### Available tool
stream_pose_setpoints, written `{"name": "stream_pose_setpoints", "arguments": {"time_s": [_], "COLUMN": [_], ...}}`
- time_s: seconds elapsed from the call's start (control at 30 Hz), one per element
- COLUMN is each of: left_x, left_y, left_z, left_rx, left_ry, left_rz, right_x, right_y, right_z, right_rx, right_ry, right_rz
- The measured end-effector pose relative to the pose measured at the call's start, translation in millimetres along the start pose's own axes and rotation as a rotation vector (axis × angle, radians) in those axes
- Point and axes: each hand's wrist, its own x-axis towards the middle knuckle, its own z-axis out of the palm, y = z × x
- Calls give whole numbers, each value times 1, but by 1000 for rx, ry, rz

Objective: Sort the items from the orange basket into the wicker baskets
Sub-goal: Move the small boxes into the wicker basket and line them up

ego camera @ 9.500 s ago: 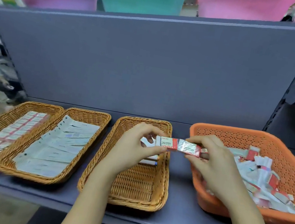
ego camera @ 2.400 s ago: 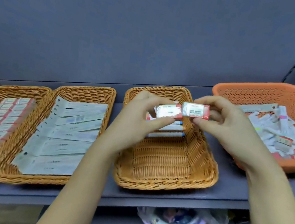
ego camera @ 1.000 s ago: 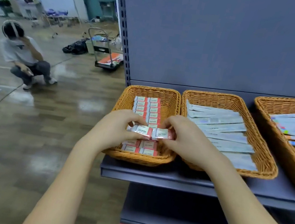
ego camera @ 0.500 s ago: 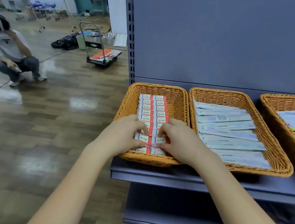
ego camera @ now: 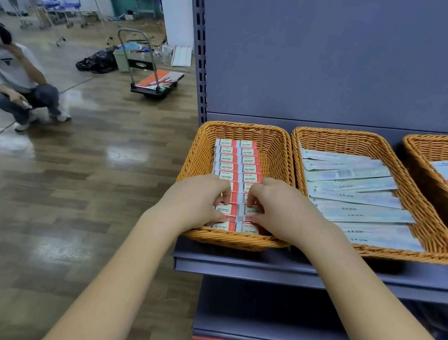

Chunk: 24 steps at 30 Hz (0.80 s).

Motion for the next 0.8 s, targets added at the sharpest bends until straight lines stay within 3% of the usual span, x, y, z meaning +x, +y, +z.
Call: {"name": "stream_pose_setpoints", "arguments": {"time_s": [0.47,0.67,0.8], "left_x": [12,47,78], "left_y": [5,44,89], "left_z": [-12,-29,-26], "left_rx": [-24,148,274], "left_ry": [-106,96,225], "left_rz": [6,76,154], "right_x": [2,3,-1], "right_y": [8,45,89], "right_z": [-10,-36,-45], "right_rx": [-28,-46,-122], "right_ry": [-22,155,182], "right_rz": [-51,-28,43]}}
